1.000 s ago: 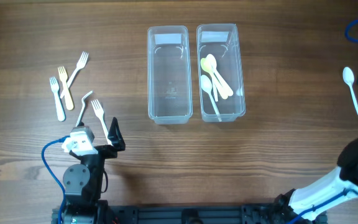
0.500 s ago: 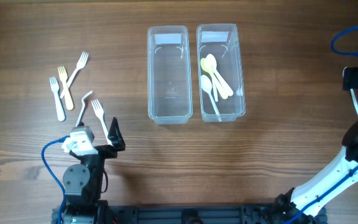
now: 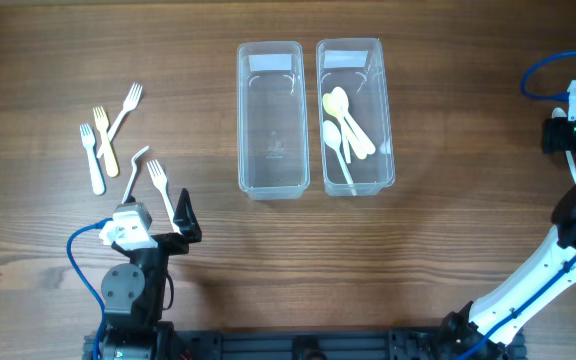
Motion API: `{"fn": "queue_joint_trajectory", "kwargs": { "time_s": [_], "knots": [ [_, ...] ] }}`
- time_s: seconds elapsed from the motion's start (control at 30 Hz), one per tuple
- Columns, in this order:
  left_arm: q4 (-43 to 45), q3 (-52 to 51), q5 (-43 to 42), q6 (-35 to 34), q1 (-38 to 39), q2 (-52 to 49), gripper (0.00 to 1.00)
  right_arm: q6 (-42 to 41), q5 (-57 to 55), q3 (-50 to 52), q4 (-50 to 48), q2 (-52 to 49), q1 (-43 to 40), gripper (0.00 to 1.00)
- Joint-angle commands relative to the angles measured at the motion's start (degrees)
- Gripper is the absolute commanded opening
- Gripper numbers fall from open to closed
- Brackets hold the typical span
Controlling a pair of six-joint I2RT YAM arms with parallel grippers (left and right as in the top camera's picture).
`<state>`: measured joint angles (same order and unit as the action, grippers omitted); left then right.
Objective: Pack container
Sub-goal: 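Move the right gripper to the last white spoon and grasp it, then carry the white spoon into the right container and release it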
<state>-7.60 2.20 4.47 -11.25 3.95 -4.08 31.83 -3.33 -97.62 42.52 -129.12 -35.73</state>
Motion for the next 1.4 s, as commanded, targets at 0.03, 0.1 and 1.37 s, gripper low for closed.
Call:
{"fn": "queue_joint_trajectory", "kwargs": {
  "time_s": [0.03, 0.1, 1.37],
  "knots": [
    [-0.2, -0.1, 0.3, 0.5, -0.3, 0.1, 1.00, -1.0, 2.0, 0.6, 0.1, -1.9, 0.0, 0.55],
    [-0.2, -0.1, 0.3, 0.5, -0.3, 0.1, 1.00, -2.0, 2.1, 0.6, -0.1, -1.9, 0.0, 0.48],
    [-0.2, -0.1, 0.3, 0.5, -0.3, 0.0, 1.00, -9.6, 6.0, -4.3, -0.4, 6.2, 9.1, 0.04]
  ]
}}
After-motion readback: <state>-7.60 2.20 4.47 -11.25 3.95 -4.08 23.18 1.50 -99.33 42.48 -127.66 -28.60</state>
